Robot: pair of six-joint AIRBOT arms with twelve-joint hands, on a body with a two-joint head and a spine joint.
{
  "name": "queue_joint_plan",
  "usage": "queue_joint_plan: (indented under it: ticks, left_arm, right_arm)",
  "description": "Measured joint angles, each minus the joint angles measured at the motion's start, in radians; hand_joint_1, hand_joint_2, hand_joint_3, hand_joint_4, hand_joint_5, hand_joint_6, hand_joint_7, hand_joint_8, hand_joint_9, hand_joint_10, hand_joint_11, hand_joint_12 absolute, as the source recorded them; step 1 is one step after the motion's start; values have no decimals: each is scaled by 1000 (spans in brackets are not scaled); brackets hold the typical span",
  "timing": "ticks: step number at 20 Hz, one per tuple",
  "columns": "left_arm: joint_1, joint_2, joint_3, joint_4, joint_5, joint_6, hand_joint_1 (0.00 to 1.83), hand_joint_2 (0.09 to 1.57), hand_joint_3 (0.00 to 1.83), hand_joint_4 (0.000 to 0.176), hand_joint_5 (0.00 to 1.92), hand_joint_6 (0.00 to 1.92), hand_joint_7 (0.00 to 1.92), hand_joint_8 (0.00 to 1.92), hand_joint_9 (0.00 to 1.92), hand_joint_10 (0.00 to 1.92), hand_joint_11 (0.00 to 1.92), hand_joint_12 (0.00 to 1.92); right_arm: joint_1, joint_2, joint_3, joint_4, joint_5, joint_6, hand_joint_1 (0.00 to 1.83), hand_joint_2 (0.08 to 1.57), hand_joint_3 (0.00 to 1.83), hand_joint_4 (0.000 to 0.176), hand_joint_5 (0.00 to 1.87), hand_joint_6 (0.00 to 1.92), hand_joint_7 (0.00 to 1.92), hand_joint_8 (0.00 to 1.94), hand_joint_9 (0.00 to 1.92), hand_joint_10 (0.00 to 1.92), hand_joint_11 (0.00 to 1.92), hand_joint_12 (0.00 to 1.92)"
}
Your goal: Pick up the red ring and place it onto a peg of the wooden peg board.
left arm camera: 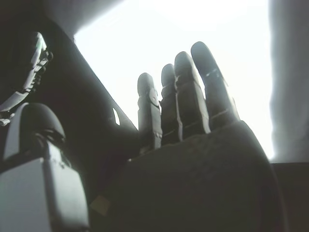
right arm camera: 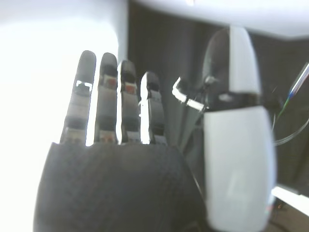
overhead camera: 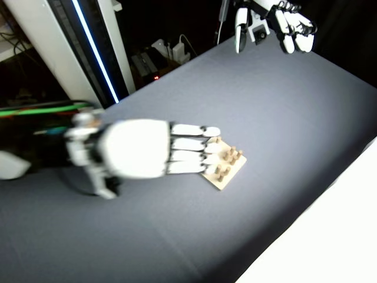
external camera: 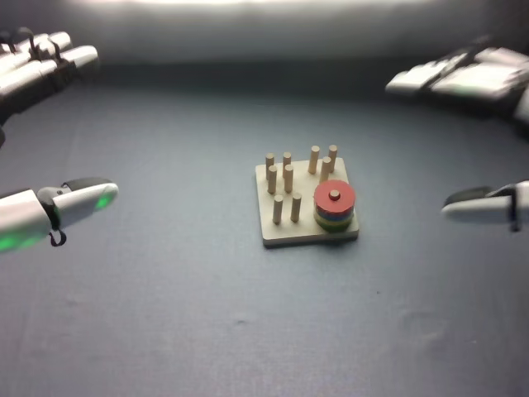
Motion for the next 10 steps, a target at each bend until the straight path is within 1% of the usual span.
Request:
queue_joint_plan:
  ticks: [1, 2, 3, 4, 5, 6, 7, 8, 9, 10]
  left_arm:
    - [0, 0, -1, 26, -31, -4, 602, 1072, 4, 99, 93, 0, 46, 0, 22, 0, 0, 184]
    - [0, 0, -9, 29, -53, -4, 575, 1091, 0, 107, 94, 1, 54, 1, 41, 3, 0, 272]
    - [0, 0, -13, 31, -77, -6, 591, 1084, 0, 132, 61, 0, 64, 2, 68, 7, 0, 323]
    - [0, 0, -13, 30, -95, -15, 574, 1091, 0, 138, 51, 0, 64, 1, 74, 7, 0, 328]
    - [0, 1, -13, 30, -109, -22, 552, 1107, 3, 87, 73, 0, 109, 1, 128, 6, 0, 450]
    - [0, 1, -12, 30, -114, -29, 541, 1121, 7, 71, 62, 0, 112, 0, 127, 1, 0, 473]
    - [-1, 1, -12, 31, -114, -33, 531, 1093, 0, 44, 81, 5, 151, 7, 159, 8, 0, 606]
    - [-4, 1, -12, 31, -113, -40, 476, 1115, 4, 54, 78, 2, 161, 5, 167, 7, 0, 668]
    - [-14, -1, -6, 39, -111, -50, 489, 1125, 8, 70, 104, 11, 198, 15, 194, 16, 0, 681]
    - [-29, -7, 4, 49, -117, -64, 424, 1154, 18, 78, 127, 14, 243, 18, 248, 27, 0, 810]
  right_arm:
    - [-64, 8, -24, 64, 127, -6, 852, 1079, 2, 54, 244, 3, 336, 6, 359, 6, 104, 516]
    - [-98, 6, -34, 91, 194, -6, 826, 1092, 1, 36, 260, 2, 373, 5, 407, 5, 91, 632]
    - [-124, 6, -46, 108, 247, -8, 759, 1151, 2, 26, 250, 0, 392, 2, 438, 5, 90, 684]
    - [-136, 4, -53, 117, 293, -11, 724, 1164, 0, 35, 259, 0, 402, 0, 469, 3, 125, 664]
    - [-144, 2, -61, 131, 338, -19, 694, 1165, 0, 49, 258, 0, 392, 0, 478, 4, 129, 657]
    - [-154, 3, -62, 143, 375, -20, 708, 1194, 0, 24, 294, 0, 456, 1, 527, 6, 152, 727]
    - [-161, 3, -63, 156, 395, -20, 787, 1184, 1, 20, 338, 0, 529, 2, 581, 11, 135, 899]
    - [-173, 3, -67, 172, 404, -23, 787, 1189, 0, 22, 347, 0, 544, 1, 581, 4, 107, 973]
    - [-185, 2, -72, 189, 420, -24, 788, 1157, 0, 4, 384, 3, 575, 3, 612, 9, 100, 1056]
    - [-219, 3, -84, 208, 449, -26, 785, 1128, 0, 13, 406, 2, 588, 2, 623, 8, 58, 1149]
